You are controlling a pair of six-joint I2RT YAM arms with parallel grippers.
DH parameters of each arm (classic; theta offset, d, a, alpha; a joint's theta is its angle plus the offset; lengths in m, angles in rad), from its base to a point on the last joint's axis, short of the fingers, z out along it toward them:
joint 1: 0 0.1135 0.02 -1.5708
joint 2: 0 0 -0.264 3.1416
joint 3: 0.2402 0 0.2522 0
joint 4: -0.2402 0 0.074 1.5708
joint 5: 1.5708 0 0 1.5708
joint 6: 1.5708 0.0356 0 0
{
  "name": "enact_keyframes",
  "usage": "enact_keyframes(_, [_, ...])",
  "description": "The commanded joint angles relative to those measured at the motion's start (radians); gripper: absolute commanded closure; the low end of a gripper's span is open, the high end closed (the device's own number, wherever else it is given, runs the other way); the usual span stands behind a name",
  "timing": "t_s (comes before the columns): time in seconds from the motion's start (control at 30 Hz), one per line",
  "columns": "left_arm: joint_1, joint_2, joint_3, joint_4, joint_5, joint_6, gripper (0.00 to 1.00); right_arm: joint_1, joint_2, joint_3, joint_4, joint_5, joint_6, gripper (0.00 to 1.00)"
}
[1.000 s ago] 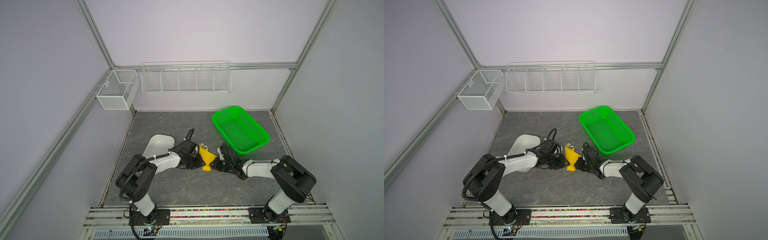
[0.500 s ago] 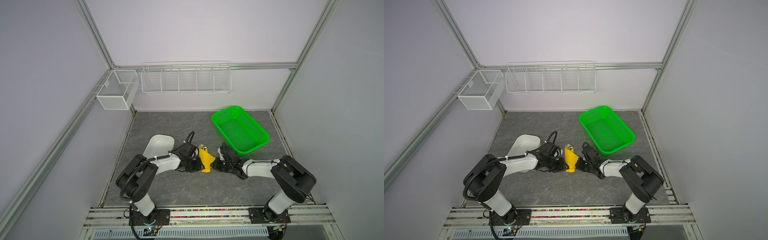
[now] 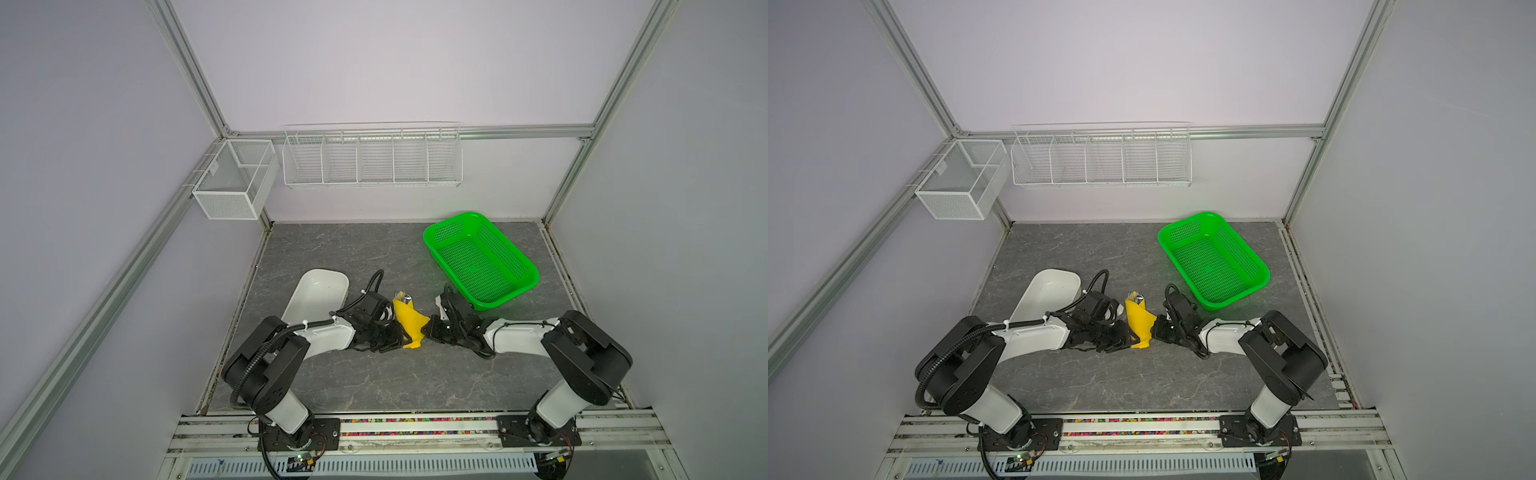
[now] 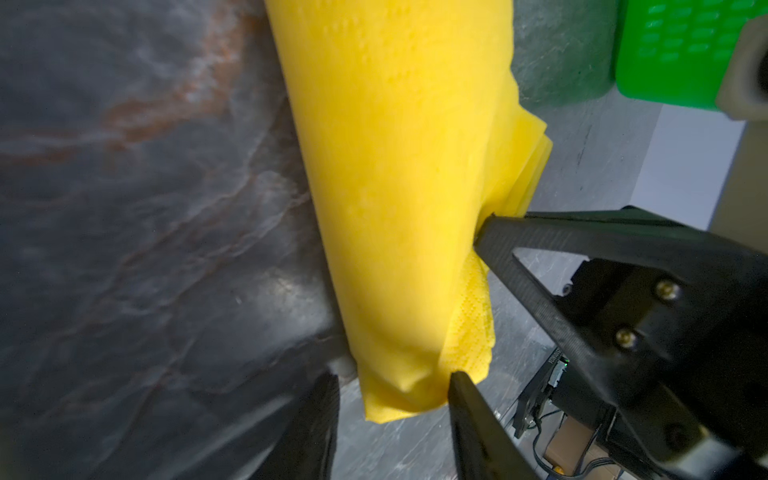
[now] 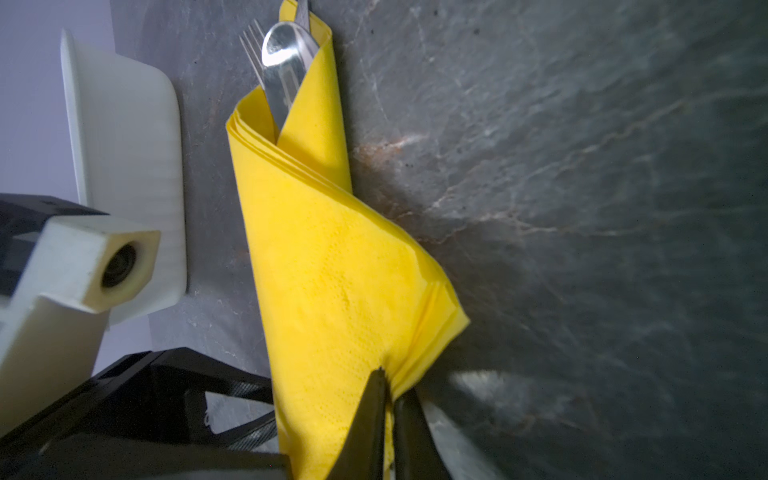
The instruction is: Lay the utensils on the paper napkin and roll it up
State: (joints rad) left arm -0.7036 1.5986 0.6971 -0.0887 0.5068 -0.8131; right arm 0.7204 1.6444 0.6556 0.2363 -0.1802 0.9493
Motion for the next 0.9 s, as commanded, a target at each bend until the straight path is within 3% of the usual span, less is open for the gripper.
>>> enact_keyframes(0.0, [-0.008,0.001,-0.017,0.011,0.012,-0.017,0.61,-0.006,0.022,0.013,-0.005,0.001,0.004,0.92])
enact_keyframes(0.23, [-0.008,0.025,-0.053,0.062,0.026,-0.062,0.79,-0.006,0.024,0.015,-0.014,0.004,0.003,0.94])
enact_keyframes(0.33, [-0.008,0.014,-0.05,0.056,0.018,-0.06,0.76,-0.006,0.028,0.015,-0.011,0.002,0.003,0.94])
enact_keyframes(0.6, [0.003,-0.123,-0.033,-0.054,-0.105,-0.034,0.5,-0.006,0.028,0.019,-0.015,0.001,0.001,0.94])
enact_keyframes(0.87, [0.074,-0.039,0.097,-0.083,-0.089,0.015,0.48,-0.007,0.017,0.022,-0.05,0.019,0.002,0.94])
